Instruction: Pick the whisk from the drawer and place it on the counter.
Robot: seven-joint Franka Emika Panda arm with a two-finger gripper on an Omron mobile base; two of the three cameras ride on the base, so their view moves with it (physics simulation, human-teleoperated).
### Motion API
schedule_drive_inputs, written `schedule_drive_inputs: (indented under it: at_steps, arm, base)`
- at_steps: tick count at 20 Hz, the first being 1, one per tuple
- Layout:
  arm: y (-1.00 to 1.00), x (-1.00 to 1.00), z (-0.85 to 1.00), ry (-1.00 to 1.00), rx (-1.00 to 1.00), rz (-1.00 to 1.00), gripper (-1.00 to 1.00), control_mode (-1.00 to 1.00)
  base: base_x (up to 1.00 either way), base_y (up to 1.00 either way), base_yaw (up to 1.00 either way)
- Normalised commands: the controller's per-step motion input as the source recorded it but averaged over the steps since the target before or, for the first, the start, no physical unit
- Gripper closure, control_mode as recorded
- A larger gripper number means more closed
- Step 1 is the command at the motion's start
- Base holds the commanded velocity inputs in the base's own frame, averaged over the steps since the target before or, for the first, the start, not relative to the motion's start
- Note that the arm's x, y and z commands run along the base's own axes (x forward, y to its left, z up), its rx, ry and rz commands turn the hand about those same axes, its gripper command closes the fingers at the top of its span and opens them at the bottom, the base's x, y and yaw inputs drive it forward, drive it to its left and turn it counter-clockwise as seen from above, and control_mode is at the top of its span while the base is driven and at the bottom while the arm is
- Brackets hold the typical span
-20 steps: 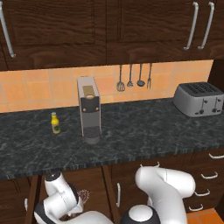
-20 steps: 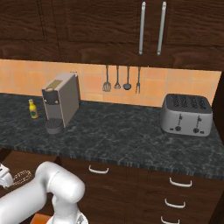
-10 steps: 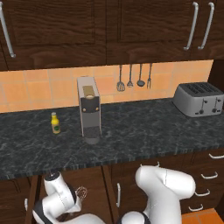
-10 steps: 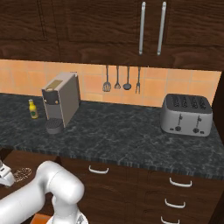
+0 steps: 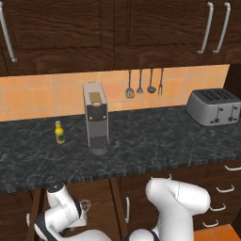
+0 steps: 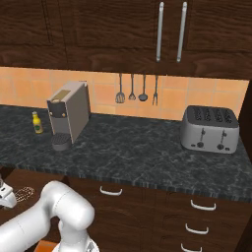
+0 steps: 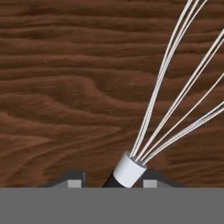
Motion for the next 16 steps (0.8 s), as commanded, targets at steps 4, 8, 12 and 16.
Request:
schedule_drive_inputs:
  at_steps: [4, 8, 12, 16]
  arm:
    - [0.00, -0.39, 0.47, 0.00, 0.00, 0.00, 1.00, -1.00]
    - [0.04, -0.59, 0.87, 0.00, 0.00, 0.00, 1.00, -1.00]
    - [0.01, -0.74, 0.88, 0.00, 0.00, 0.00, 1.00, -1.00]
    - [0.02, -0.57, 1.00, 0.01, 0.00, 0.02, 1.00, -1.00]
  base:
    - [0.00, 0.00, 0.00]
    - [0.00, 0.00, 0.00]
    - [0.00, 0.00, 0.00]
    - [0.00, 0.00, 0.00]
